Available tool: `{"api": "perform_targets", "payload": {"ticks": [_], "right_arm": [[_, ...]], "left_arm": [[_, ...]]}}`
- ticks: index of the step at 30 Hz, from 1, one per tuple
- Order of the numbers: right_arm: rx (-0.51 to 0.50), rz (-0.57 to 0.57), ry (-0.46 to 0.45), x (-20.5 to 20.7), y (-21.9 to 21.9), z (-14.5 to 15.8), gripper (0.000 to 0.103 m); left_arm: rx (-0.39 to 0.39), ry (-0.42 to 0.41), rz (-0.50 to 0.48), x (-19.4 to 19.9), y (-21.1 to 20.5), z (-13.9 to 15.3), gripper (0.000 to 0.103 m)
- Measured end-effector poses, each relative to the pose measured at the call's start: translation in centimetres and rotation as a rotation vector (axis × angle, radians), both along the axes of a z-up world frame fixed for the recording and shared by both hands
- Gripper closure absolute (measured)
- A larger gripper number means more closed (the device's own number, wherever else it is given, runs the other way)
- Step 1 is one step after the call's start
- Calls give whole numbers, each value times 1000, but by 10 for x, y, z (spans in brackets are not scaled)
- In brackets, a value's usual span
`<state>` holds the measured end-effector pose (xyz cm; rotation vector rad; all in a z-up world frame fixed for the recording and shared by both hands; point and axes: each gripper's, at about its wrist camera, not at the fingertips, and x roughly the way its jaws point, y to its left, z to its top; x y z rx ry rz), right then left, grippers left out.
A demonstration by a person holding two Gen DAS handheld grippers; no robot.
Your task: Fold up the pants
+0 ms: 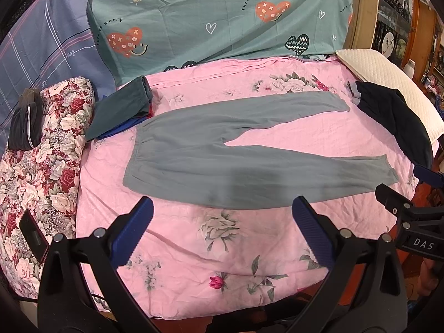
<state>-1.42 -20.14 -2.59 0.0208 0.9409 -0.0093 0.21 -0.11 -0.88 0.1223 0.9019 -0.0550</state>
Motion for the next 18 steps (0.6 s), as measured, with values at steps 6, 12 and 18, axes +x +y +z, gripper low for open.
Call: {"api": "perform_targets", "payload": {"ticks": [6, 12, 18], "right_arm": [[-1, 0, 0, 0, 0, 0, 1], [-3, 2, -1, 0, 1, -1, 1], [-4, 1, 4, 0, 1, -2, 1]], "left_arm": [[1, 1, 0, 1, 0, -1, 2], [1, 1, 0, 1, 0, -1, 2], [2, 2, 0, 1, 0, 0, 2]]}}
